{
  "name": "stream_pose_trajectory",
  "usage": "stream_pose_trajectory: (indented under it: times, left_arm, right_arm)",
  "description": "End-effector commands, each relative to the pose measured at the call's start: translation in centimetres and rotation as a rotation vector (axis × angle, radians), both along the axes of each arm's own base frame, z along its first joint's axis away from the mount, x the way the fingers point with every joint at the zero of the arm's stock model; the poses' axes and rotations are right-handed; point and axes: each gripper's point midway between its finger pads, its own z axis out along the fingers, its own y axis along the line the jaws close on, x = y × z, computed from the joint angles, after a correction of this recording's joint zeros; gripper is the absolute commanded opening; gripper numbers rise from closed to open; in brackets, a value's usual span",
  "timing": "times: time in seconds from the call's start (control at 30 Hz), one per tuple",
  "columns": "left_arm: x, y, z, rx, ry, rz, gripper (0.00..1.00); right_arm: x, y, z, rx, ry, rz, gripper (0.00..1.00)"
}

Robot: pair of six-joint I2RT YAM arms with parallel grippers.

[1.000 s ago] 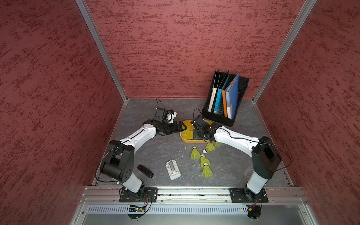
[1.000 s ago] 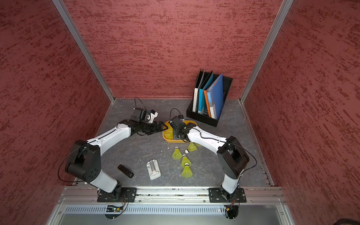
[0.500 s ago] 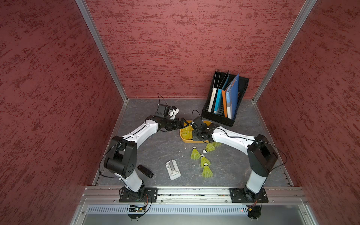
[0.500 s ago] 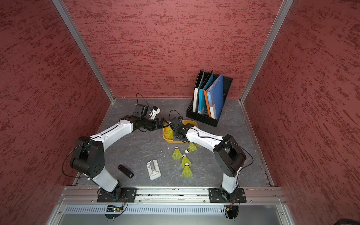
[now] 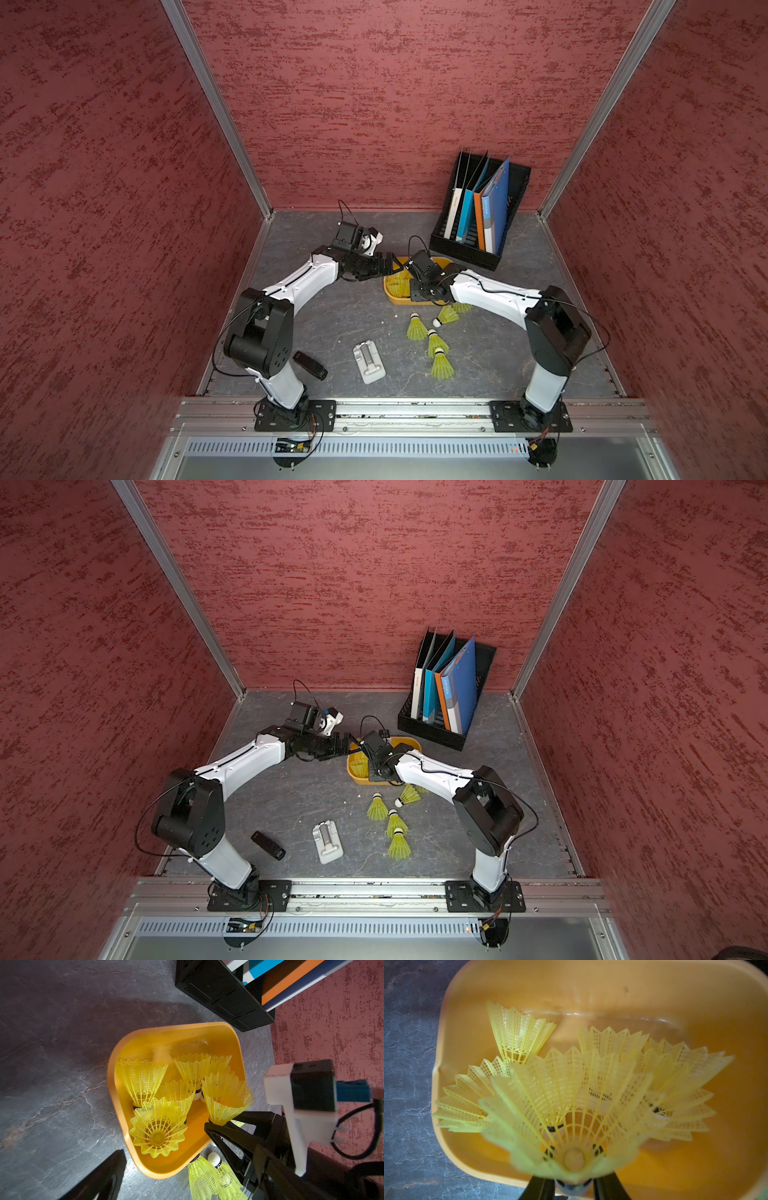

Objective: Put the shuttlecocks into the storage box
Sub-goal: Place the shuttlecock in the storage box.

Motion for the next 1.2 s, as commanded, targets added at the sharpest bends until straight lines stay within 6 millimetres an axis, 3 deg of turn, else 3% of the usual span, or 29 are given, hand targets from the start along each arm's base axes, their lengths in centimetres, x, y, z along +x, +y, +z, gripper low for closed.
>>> stream_pose_trajectory:
  times: [0.0, 0.63, 0.97, 1.17]
  left_arm:
    - [0.4, -0.5, 0.7, 0.000, -0.032, -0.020, 1.00]
    - [0.3, -0.6, 1.4, -0.001, -0.047, -0.025, 1.00]
    - [0.0, -0.3, 2.3, 0.005, -0.068, -0.015, 1.00]
    - [-0.2, 0.4, 3.4, 0.022, -0.107, 0.012, 1.00]
  right_arm:
    - [0.1, 0.7, 0.2, 0.007, 0.000, 0.010, 0.32]
    - [-0.2, 0.3, 0.6, -0.003, 0.008, 0.005, 0.36]
    - [0.2, 0.2, 3.2, 0.010, -0.033, -0.003, 0.37]
    - [0.0, -0.9, 5.5, 0.012, -0.070, -0.038, 0.46]
